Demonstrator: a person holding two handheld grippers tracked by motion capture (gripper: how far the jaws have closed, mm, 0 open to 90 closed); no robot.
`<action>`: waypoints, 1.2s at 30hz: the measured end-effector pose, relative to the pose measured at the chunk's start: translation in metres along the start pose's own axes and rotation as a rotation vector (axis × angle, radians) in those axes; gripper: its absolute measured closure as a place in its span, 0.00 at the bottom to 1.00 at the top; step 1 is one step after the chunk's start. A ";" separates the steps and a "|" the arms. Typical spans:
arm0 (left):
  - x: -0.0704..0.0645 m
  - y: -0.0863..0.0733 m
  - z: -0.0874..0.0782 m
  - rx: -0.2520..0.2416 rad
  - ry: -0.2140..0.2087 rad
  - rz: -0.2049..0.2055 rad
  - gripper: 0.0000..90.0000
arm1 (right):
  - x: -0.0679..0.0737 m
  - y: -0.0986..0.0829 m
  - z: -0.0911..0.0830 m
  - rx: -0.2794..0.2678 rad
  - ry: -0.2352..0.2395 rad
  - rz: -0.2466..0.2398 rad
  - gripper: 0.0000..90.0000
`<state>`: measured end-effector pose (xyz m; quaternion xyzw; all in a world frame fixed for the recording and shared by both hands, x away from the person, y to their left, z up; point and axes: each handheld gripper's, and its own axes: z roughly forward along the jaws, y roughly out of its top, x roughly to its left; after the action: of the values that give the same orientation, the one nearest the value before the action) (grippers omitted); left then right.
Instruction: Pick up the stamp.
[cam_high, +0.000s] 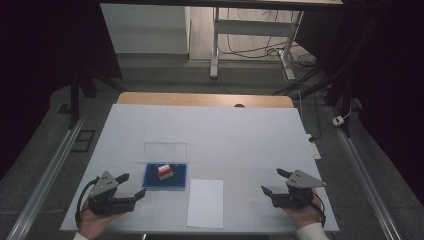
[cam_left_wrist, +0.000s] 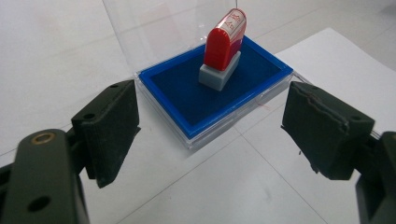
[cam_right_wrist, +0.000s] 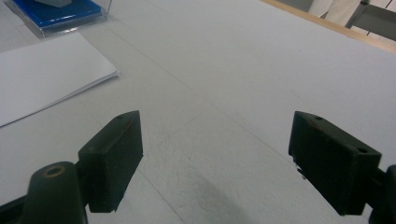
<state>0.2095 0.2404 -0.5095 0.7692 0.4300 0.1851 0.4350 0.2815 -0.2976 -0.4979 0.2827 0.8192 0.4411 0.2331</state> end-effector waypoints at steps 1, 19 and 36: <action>0.000 0.000 0.000 -0.001 0.000 0.000 0.21 | -0.001 -0.001 -0.001 -0.003 0.005 0.009 0.20; -0.003 0.014 -0.007 -0.006 -0.048 0.002 0.22 | -0.002 -0.001 -0.005 -0.024 0.018 0.032 0.21; 0.000 0.053 -0.009 0.022 -0.063 0.088 0.23 | 0.001 0.003 0.014 -0.014 0.055 0.005 0.21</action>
<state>0.2302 0.2317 -0.4607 0.7975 0.3839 0.1749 0.4313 0.2907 -0.2870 -0.5023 0.2709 0.8215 0.4551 0.2112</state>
